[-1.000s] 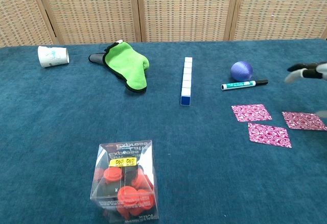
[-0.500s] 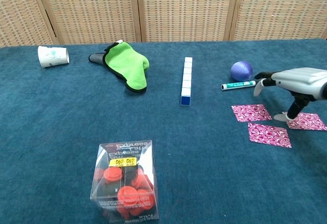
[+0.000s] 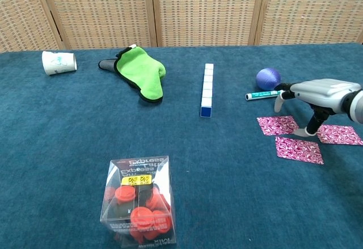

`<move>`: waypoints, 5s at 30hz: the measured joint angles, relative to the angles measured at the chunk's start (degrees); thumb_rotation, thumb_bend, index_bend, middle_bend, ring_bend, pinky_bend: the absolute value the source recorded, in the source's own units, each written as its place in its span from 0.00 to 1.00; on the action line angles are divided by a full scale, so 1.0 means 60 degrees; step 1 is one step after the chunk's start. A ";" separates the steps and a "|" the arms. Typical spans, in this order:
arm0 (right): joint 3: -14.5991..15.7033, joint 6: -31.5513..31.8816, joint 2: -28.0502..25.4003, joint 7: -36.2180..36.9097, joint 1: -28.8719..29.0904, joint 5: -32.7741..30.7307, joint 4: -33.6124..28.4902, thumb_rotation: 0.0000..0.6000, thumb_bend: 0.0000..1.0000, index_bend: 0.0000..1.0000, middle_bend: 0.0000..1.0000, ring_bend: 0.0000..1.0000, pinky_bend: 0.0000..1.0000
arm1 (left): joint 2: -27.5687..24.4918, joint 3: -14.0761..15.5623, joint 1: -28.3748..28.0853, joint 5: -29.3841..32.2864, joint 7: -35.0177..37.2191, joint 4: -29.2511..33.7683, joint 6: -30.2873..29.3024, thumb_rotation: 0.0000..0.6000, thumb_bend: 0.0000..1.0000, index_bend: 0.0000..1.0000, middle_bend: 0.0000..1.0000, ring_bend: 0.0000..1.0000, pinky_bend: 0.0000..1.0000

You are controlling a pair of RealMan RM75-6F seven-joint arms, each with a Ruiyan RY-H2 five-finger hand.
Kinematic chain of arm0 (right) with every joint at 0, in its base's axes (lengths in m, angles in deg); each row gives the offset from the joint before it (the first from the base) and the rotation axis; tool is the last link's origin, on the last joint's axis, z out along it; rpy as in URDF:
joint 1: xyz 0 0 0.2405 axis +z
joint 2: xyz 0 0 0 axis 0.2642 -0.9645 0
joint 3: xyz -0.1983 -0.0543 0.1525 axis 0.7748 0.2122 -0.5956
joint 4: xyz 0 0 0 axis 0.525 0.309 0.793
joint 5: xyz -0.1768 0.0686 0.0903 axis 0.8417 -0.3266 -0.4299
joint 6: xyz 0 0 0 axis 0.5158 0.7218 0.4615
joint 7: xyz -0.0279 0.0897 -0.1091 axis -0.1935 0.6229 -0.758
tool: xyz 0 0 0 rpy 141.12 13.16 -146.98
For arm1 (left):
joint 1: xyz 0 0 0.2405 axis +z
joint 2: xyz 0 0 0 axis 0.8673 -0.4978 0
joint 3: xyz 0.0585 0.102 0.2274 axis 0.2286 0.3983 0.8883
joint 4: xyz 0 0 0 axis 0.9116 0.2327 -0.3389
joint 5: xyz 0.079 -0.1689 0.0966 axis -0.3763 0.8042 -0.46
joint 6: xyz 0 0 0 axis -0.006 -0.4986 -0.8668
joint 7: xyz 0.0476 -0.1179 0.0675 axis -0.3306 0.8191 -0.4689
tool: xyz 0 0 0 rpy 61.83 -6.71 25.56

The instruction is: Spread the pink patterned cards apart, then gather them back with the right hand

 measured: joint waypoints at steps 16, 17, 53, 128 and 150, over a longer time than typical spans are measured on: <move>0.0101 -0.0033 0.0371 -0.0367 0.0188 -0.0295 0.0304 1.00 0.34 0.27 0.00 0.00 0.06 | -0.0002 0.0003 -0.0004 -0.0002 0.0034 -0.0009 0.0005 1.00 0.00 0.00 0.00 0.00 0.00; 0.0098 -0.0038 0.0391 -0.0375 0.0198 -0.0318 0.0328 1.00 0.34 0.28 0.00 0.00 0.06 | -0.0003 0.0003 -0.0005 -0.0002 0.0035 -0.0010 0.0005 1.00 0.00 0.00 0.00 0.00 0.00; 0.0147 -0.0011 0.0357 -0.0363 0.0278 -0.0757 0.0113 1.00 0.35 0.53 0.02 0.00 0.06 | -0.0015 0.0017 -0.0010 -0.0019 0.0055 -0.0017 0.0011 1.00 0.00 0.00 0.00 0.00 0.00; 0.0001 0.4679 0.1130 -0.4409 -0.1375 -0.3328 -0.3533 1.00 0.36 0.53 0.05 0.00 0.06 | -0.0197 0.0121 -0.0071 -0.0076 0.0264 0.0066 0.0208 1.00 0.00 0.00 0.00 0.00 0.00; -0.0056 0.4507 0.0973 -0.4218 -0.1380 -0.3370 -0.3690 1.00 0.26 0.36 0.00 0.00 0.06 | -0.0198 0.0124 -0.0072 -0.0089 0.0299 0.0055 0.0198 1.00 0.00 0.00 0.00 0.00 0.00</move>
